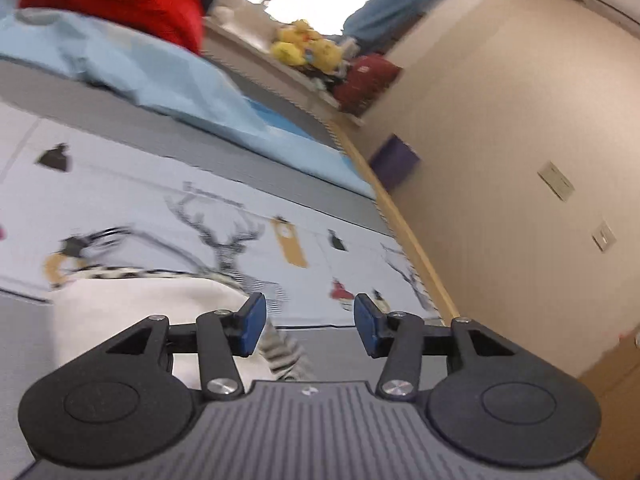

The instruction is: Fold small clothes

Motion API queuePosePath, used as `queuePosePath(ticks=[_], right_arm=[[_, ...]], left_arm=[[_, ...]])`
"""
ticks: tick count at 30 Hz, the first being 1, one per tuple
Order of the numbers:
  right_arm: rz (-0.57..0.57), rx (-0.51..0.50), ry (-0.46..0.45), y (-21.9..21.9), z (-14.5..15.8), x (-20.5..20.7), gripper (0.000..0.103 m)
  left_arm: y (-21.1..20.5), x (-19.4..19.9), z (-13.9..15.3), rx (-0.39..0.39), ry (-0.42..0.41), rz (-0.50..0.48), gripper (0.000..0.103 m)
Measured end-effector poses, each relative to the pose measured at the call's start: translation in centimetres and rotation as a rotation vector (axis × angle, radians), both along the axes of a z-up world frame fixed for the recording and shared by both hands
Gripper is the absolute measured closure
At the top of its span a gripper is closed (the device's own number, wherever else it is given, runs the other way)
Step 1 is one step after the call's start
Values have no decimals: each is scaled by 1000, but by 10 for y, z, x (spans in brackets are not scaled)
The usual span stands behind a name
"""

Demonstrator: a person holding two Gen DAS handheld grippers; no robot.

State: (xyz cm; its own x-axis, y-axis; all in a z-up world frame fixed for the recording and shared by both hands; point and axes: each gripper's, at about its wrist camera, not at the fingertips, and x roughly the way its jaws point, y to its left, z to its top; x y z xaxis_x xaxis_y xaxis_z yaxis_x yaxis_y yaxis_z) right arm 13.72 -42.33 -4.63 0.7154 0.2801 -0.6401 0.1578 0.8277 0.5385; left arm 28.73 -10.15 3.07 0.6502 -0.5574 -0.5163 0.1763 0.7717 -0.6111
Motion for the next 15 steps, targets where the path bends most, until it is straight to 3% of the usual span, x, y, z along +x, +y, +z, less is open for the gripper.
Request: queuePosePath(ticks=[2, 4, 6, 7, 8, 12, 13, 14, 15], right_arm=[[-88, 16, 83, -10, -16, 4, 98], [-98, 46, 63, -10, -17, 8, 95], [-76, 80, 39, -7, -16, 16, 70], [-78, 97, 44, -8, -18, 20, 45], [-91, 115, 61, -6, -22, 27, 34], [-95, 157, 113, -8, -33, 50, 35], [-77, 157, 116, -4, -35, 56, 41], [-47, 161, 112, -3, -33, 59, 60], [-21, 153, 102, 0, -31, 63, 71]], left_arm=[[15, 2, -5, 15, 44, 9, 51], [24, 2, -12, 49, 101, -17, 52], [32, 1, -17, 99, 132, -52, 54], [33, -3, -18, 125, 135, -72, 55], [33, -6, -19, 149, 132, -91, 55], [39, -14, -27, 174, 151, -154, 55], [40, -16, -28, 187, 159, -172, 55], [38, -21, -30, 209, 160, -191, 55], [36, -24, -29, 228, 157, -205, 55]])
